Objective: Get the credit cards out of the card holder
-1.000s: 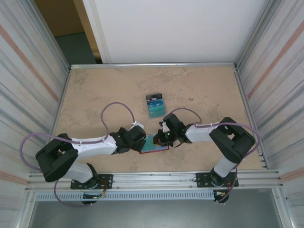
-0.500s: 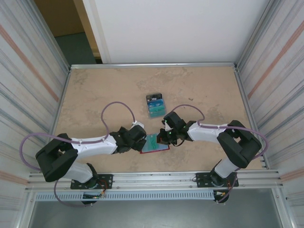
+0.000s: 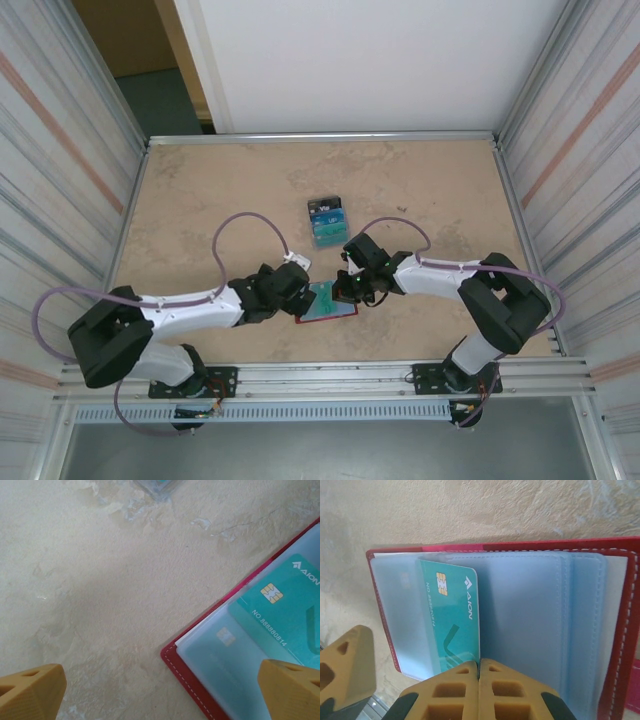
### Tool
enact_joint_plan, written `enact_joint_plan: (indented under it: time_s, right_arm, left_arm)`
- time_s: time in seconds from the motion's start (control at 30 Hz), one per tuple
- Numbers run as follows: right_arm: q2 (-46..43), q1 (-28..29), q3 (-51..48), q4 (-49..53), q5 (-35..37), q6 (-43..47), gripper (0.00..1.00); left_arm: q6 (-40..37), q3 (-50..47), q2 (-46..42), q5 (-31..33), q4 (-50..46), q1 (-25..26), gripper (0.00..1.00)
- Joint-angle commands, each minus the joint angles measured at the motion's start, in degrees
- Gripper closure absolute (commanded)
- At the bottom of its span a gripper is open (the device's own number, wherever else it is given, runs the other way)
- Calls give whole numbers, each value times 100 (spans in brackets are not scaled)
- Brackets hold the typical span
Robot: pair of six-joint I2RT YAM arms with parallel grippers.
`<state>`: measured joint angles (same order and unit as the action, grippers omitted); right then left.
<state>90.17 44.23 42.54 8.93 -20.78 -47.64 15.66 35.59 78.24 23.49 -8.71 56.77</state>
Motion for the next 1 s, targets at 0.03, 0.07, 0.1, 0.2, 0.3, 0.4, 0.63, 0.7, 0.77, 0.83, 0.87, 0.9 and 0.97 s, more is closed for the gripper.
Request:
enact_joint_plan:
  time_s: [0.03,0.07,0.1,0.2,0.3,0.4,0.63,0.7,0.77,0.83,0.87,0.9,0.97]
  right_arm:
    - [-75,-6,94,259,164,106,100]
    - [-70,-3,96,251,168,105,100]
    - [-70,-13,95,255,165,105,100]
    - [-75,-10,83,200,106,96,100]
    - [-102,-10,23,22,-16,73,100]
    - [-144,-20,-102,-286,-142,27,95]
    - [-216,-52,-526,-1343,-462,-80,84]
    - [-148,-55,-578,-1549,-546,-106,84]
    - [-76,-54,-613,-1734,-623,-124,84]
    - [-1,-54,-651,-1931,-672,-136,84]
    - [38,-55,-659,-1985,-681,-145,84]
    - [67,-61,-668,-2053,-689,-145,85]
    - [105,-55,-682,-2155,-692,-149,85]
  left_arm:
    - [-126,153,339,-12,116,80,1]
    - [-133,170,394,0,125,87,1]
    - [-141,174,458,11,138,88,1]
    - [-150,167,595,37,178,88,1]
    - [-144,157,698,21,186,88,1]
    - [-108,119,754,-2,192,88,1]
    - [22,-6,752,-89,160,88,1]
    - [55,-35,730,-86,129,87,1]
    - [91,-63,690,-89,105,95,1]
    - [103,-89,650,-89,81,88,1]
    - [104,-96,641,-82,79,88,1]
    - [104,-97,624,-77,50,93,1]
    - [104,-83,623,-55,21,88,1]
